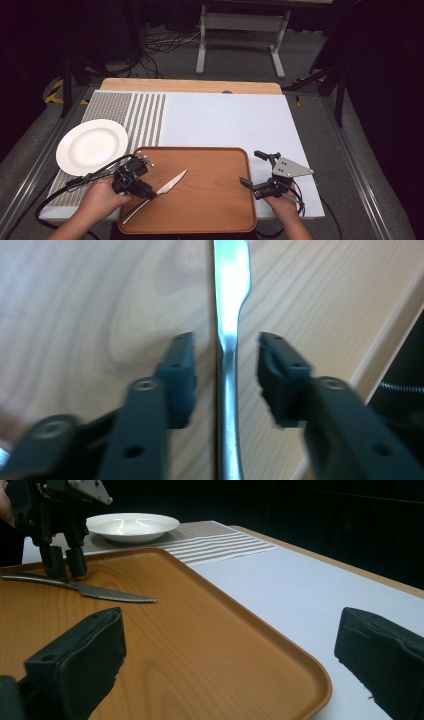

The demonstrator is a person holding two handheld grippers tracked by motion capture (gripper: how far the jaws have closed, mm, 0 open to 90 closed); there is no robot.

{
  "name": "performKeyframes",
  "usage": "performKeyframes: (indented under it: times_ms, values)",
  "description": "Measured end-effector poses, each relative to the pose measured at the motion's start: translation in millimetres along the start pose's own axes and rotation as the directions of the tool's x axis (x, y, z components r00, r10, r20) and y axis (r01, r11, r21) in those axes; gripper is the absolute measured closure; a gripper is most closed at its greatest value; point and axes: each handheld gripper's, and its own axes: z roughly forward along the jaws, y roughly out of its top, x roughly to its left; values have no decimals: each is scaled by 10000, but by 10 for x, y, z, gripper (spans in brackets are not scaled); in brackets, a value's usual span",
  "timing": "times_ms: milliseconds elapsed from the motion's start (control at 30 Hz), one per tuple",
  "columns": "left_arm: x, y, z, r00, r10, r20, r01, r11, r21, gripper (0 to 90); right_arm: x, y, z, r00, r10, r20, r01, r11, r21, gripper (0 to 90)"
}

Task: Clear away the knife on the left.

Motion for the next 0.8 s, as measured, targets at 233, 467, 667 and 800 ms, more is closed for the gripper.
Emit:
performKeyframes:
  times_ms: [233,467,667,800]
  values:
    - [-97,-27,-71,9963,858,26,-850,9903,-1095,329,2,0,-1,10000,14,-23,-14,10000,-15,7]
    - [-224,-78,-87,9600,2701,-735,-2791,9439,-1765,581,3,-1,6,10000,-29,-4,29,10000,8,7]
    - [-275,-102,-42,9498,3019,-819,-3120,9331,-1787,894,9,-1,8,10000,-14,-18,14,10000,-12,7]
    - [-304,-98,32,9381,3343,-905,-3447,9264,-1515,900,9,-1,9,10000,-23,-27,23,10000,1,7]
